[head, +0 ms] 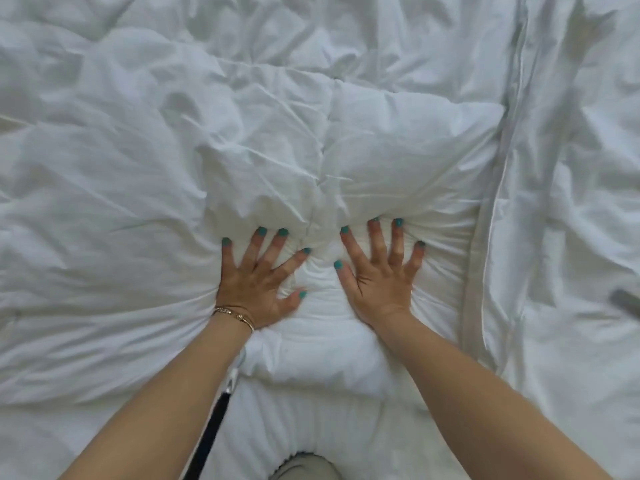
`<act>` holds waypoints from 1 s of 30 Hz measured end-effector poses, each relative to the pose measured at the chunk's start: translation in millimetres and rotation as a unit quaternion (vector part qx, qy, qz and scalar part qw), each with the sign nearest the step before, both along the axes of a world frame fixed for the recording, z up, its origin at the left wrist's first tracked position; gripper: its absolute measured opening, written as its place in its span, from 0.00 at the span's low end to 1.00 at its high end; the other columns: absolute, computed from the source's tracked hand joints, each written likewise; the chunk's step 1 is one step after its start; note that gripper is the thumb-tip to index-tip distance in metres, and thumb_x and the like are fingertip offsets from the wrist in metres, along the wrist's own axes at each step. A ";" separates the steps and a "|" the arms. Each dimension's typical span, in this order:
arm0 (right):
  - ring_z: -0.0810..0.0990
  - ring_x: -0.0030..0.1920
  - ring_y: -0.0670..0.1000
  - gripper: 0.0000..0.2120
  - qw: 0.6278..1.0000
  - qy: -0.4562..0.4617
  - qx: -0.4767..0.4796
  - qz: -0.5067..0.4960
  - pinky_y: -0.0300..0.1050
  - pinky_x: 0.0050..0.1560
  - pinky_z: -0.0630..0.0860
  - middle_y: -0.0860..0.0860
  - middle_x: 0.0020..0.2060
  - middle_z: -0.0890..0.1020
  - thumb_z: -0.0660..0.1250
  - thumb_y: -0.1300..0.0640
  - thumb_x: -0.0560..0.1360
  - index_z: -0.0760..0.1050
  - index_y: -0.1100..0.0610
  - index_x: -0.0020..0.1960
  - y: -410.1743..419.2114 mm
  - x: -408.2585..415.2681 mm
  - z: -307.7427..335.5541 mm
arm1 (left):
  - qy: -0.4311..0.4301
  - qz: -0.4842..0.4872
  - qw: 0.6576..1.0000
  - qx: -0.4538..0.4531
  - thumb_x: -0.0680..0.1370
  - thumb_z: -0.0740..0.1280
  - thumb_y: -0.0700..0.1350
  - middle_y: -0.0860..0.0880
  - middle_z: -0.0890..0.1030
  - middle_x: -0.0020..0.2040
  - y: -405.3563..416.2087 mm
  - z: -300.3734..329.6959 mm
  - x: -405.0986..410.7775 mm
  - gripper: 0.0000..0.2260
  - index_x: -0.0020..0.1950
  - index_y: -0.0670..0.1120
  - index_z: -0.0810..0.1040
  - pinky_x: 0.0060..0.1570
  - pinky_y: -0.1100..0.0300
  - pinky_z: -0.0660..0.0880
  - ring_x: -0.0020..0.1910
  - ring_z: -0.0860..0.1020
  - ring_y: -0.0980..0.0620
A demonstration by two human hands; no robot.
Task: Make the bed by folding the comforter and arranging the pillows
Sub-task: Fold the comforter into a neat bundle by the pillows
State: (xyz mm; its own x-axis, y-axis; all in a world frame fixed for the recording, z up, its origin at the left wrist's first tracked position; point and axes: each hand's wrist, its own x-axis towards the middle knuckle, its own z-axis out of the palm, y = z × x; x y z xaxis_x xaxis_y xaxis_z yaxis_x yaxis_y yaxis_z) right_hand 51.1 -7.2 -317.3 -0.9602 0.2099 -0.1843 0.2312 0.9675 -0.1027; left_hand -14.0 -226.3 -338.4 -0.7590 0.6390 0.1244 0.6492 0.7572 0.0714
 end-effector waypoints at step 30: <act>0.49 0.76 0.59 0.30 0.999 0.034 0.026 -0.026 0.62 0.73 0.36 0.49 0.76 0.55 0.50 0.38 0.75 0.49 0.38 0.77 -2.1 8.7 -7.9 | -0.006 -0.002 1.000 0.018 0.73 0.59 0.64 0.50 0.62 0.75 3.6 5.8 5.2 0.29 0.74 0.60 0.62 0.72 0.36 0.43 0.76 0.57 0.45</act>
State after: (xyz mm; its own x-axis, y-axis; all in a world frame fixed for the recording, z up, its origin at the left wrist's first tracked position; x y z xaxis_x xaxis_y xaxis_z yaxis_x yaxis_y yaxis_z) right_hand 59.8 -9.3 -325.2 -0.9580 0.2666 -0.1060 0.2746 0.9590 -0.0698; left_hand -8.7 -222.7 -332.7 -0.7579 0.6376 0.1382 0.6513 0.7515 0.1053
